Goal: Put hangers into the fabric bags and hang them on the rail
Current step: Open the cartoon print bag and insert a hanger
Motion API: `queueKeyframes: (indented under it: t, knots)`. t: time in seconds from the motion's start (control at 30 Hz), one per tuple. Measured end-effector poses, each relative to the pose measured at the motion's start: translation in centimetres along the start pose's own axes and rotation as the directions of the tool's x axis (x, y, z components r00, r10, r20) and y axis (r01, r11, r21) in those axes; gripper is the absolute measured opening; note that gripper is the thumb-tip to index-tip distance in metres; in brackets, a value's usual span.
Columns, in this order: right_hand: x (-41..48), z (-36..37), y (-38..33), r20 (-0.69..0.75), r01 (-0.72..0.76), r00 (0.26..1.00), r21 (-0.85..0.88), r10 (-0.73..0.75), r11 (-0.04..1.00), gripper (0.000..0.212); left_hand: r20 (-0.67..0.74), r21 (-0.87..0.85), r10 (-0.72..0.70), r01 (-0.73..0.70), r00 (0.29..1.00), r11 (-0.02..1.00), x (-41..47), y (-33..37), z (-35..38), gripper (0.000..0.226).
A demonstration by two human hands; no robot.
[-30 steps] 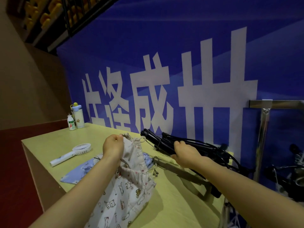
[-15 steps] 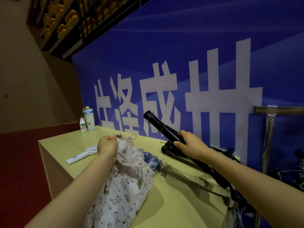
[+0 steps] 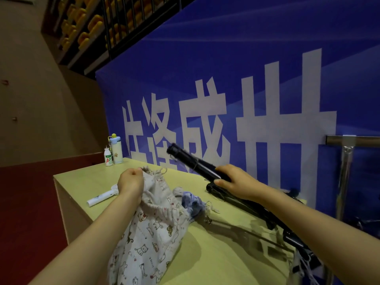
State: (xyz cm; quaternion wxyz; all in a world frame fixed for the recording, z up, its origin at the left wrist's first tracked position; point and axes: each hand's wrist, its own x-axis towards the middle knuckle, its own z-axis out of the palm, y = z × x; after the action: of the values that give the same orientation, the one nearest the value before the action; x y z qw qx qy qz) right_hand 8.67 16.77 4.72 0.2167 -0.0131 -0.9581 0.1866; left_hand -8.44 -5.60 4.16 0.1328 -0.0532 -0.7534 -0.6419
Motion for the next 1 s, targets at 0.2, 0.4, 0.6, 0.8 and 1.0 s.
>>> queueKeyframes:
  t: [0.2,0.4,0.6,0.8,1.0]
  knots:
    - [-1.8,2.4,-0.2,0.231,0.174,0.965,-0.211,-0.124,0.962,0.040,-0.010,0.121,0.136,-0.134,0.991,0.984,-1.3,0.7,0.5,0.026]
    - [-2.7,3.9,-0.1,0.293,0.231,0.944,-0.252,-0.154,0.940,0.036,0.220,0.301,0.387,-0.439,0.896,0.846,-4.2,1.3,2.8,0.024]
    - [-3.1,3.9,-0.1,0.326,0.236,0.933,-0.233,-0.153,0.943,0.037,0.503,0.324,0.405,-0.601,0.763,0.731,-7.8,-0.3,5.5,0.026]
    - [-3.3,3.7,0.5,0.328,0.204,0.934,-0.155,-0.144,0.967,0.039,0.617,0.506,0.446,-0.761,0.649,0.407,-11.7,-0.7,8.3,0.022]
    - [-4.2,3.8,1.7,0.240,0.071,0.968,0.011,-0.072,0.997,0.046,0.591,0.570,0.435,-0.733,0.679,0.370,-12.4,-0.3,10.2,0.015]
